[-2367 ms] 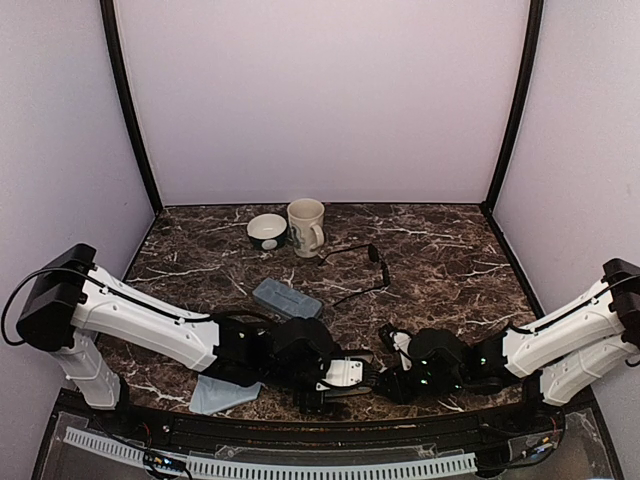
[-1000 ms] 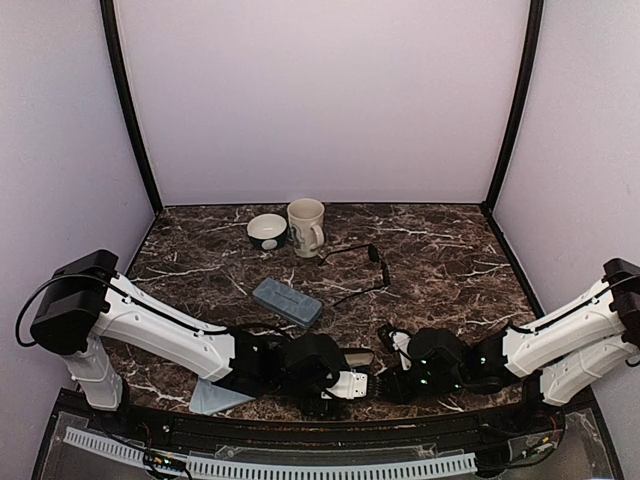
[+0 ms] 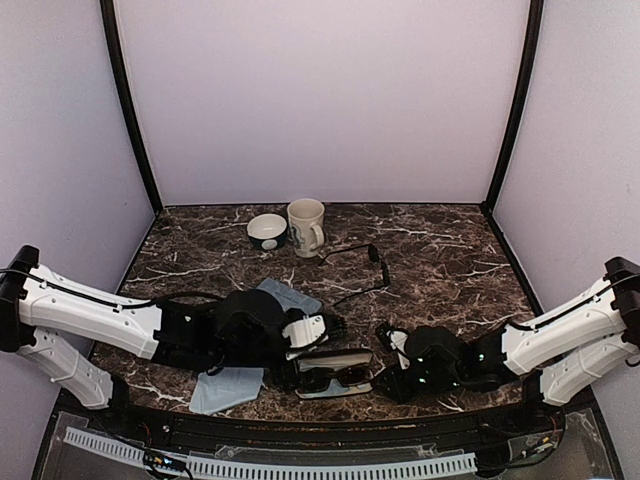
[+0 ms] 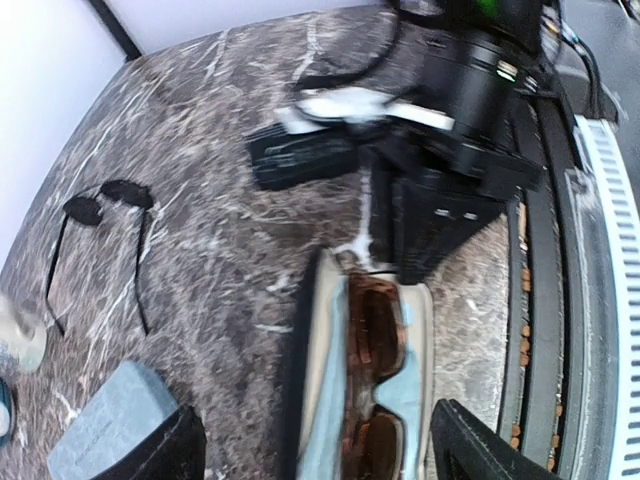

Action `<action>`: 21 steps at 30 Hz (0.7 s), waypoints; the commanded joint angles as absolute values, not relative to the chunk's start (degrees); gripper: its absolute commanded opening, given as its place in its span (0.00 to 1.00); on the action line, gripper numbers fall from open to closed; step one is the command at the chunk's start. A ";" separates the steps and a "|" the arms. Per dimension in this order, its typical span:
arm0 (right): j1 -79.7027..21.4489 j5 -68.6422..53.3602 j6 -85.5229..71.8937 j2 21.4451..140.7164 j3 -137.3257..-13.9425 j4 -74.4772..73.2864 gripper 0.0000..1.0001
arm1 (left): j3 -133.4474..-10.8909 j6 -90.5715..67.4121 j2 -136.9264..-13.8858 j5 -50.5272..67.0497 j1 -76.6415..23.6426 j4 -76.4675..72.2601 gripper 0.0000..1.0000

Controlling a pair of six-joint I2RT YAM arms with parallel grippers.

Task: Organize the sunglasses
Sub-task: Place the sunglasses in the sunglasses case, then close the case with sunglasses at the center of the board.

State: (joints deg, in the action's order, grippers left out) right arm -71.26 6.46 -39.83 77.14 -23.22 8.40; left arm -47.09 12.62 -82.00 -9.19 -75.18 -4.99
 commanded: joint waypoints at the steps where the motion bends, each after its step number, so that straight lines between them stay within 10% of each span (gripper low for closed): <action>1: -71.92 7.73 -38.36 77.02 -24.64 6.65 0.24 | -45.74 5.41 -78.40 -1.71 -69.19 -0.43 0.79; 21: -71.93 8.17 -36.67 77.08 -25.56 5.12 0.24 | -45.04 1.84 -84.31 17.58 -58.01 5.97 0.61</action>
State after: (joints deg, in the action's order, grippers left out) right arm -71.26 7.53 -37.71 77.14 -24.49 5.96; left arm -45.91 2.74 -83.31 14.59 -58.98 5.48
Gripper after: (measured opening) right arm 0.244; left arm 0.624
